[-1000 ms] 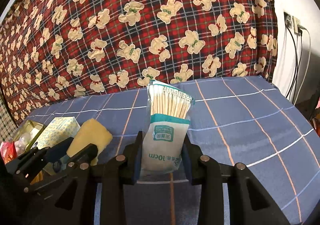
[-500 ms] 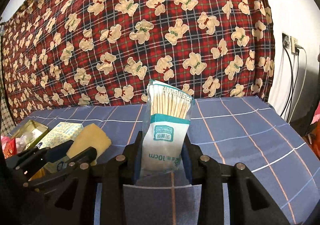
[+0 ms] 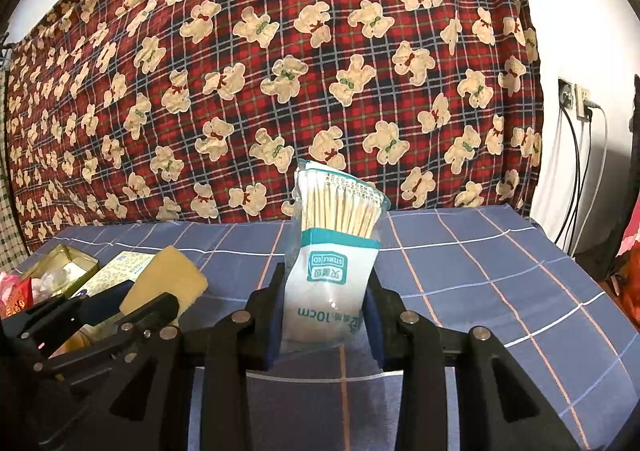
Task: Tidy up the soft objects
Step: 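Lift the yellow sponge and swab pack with both grippers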
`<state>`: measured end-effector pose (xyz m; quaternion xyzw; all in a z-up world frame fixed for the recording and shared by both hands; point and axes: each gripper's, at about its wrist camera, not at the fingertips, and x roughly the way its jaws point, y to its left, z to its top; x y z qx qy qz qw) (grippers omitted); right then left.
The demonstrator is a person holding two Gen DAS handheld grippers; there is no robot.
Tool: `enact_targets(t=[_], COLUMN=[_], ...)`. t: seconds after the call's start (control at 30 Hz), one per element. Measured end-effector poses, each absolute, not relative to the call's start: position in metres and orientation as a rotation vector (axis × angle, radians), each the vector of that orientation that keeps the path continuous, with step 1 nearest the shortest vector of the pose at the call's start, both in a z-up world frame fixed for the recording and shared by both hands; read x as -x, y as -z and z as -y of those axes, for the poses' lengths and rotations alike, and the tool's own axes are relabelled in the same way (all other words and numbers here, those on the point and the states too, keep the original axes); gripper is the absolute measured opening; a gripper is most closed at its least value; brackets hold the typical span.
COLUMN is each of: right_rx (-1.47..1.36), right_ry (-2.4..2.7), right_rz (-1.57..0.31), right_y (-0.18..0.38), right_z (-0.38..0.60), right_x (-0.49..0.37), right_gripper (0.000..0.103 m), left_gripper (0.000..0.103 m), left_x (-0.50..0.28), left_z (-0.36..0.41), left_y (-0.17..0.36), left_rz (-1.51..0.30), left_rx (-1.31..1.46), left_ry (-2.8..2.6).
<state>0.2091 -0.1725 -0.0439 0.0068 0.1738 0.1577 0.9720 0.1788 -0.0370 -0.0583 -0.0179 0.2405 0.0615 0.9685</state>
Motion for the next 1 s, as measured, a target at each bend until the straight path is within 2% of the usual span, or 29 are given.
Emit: enact_targets(t=[1.0], right_rx=[0.014], right_ry=[-0.333], right_rz=[-0.250], right_y=[0.040], right_z=[0.165], right_x=[-0.178], right_gripper=[0.037], left_gripper=[0.038], left_x=[-0.148], left_z=[0.032], left_y=[0.048], left_rz=[-0.348], left_rx=[0.023], left_ry=[-0.144])
